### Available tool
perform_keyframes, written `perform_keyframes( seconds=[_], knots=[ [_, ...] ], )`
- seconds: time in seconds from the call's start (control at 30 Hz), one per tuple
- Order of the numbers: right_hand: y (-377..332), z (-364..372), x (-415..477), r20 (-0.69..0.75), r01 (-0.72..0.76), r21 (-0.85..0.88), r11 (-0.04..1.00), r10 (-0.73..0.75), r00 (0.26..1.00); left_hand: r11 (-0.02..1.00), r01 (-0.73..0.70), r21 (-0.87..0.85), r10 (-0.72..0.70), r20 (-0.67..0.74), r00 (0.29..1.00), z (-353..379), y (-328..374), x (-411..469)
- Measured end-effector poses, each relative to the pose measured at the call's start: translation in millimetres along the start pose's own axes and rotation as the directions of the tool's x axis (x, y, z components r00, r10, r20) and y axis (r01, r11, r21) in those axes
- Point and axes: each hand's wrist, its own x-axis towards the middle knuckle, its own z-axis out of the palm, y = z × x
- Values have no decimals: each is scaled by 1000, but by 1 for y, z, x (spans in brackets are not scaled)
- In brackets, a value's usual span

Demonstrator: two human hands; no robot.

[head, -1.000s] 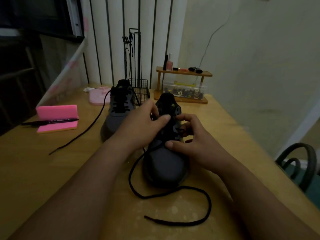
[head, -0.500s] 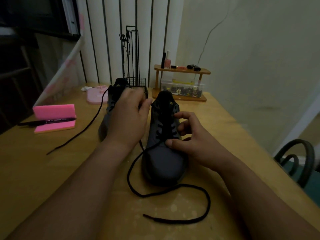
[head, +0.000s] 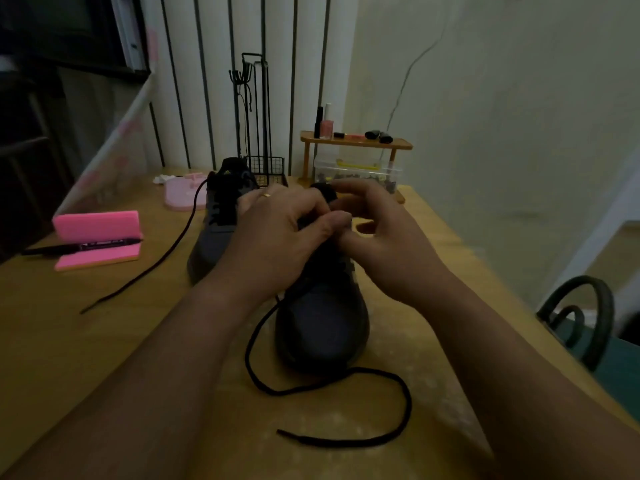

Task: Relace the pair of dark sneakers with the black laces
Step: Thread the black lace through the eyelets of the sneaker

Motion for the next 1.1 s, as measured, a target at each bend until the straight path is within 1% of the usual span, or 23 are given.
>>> perform_keyframes(
  seconds=[0.03,0.1,0.17,0.23,0.3,0.4,0.5,0.53,0.57,0.6,0.63,0.7,0.73,0.77,0.8,0.83,0.87,0.9,0.93,0.97,1.0,1.03,1.1],
  knots=[
    [-4,-1,3,42,1,7,1000,-1,999,1000,29,-12,-29,19,999,1,0,-1],
    [-6,-5,4,3,-47,66,997,47,999,995,72,-74,-69,38,997,-1,-3,-1],
    [-2,-11,5,-83,-168,269,948,196,977,964,143,-225,-135,53,989,-5,-4,2],
    [5,-17,6,-92,-252,463,850,329,940,892,250,-376,-241,71,968,-9,-4,5],
    [10,-22,8,-91,-269,499,824,359,929,800,318,-509,-320,87,943,-12,-6,6],
    [4,-31,12,46,-248,462,851,256,966,762,324,-560,-311,123,943,-12,-10,6],
    [-15,-39,19,208,-216,157,964,182,961,805,304,-509,-264,151,953,-8,-6,5],
    [-20,-41,20,207,-190,73,979,171,963,818,295,-494,-248,159,956,-6,-5,4],
    [-21,-43,22,176,-169,57,984,157,972,825,292,-485,-240,167,956,-5,-5,4],
    [-19,-45,22,123,-168,140,976,151,981,827,297,-478,-243,173,954,-6,-5,3],
    [-16,-48,21,63,-185,317,930,174,983,822,310,-478,-257,175,950,-6,-5,3],
    [-8,-55,18,-29,-185,708,681,289,957,800,338,-495,-294,167,941,-8,-9,3],
    [-2,-59,16,-39,-183,809,558,362,931,788,349,-507,-310,163,937,-9,-12,3],
    [5,-61,13,-35,-201,848,490,431,902,774,359,-521,-321,166,932,-10,-14,3],
    [13,-62,11,-34,-248,829,502,487,873,763,369,-531,-329,174,928,-10,-16,3],
    [18,-61,8,-53,-320,739,593,524,850,761,373,-530,-328,182,927,-10,-17,3],
    [21,-59,5,-104,-385,559,734,523,846,774,365,-517,-314,187,931,-8,-16,3],
    [22,-56,3,-185,-402,318,859,472,862,797,347,-495,-290,191,938,-8,-12,2],
    [19,-50,1,-265,-355,83,931,365,893,825,320,-466,-258,194,946,-6,-8,1],
    [15,-43,1,-291,-256,-76,964,224,930,851,290,-438,-224,198,954,-4,-4,1],
    [8,-33,1,-249,-152,-125,980,118,961,873,257,-414,-185,205,961,-2,-1,1],
    [2,-23,0,-160,-74,-113,991,55,986,886,233,-401,-155,217,964,0,2,0],
    [-5,-7,1,16,-13,-64,998,14,1000,890,220,-400,-135,229,964,3,3,0]
  ],
)
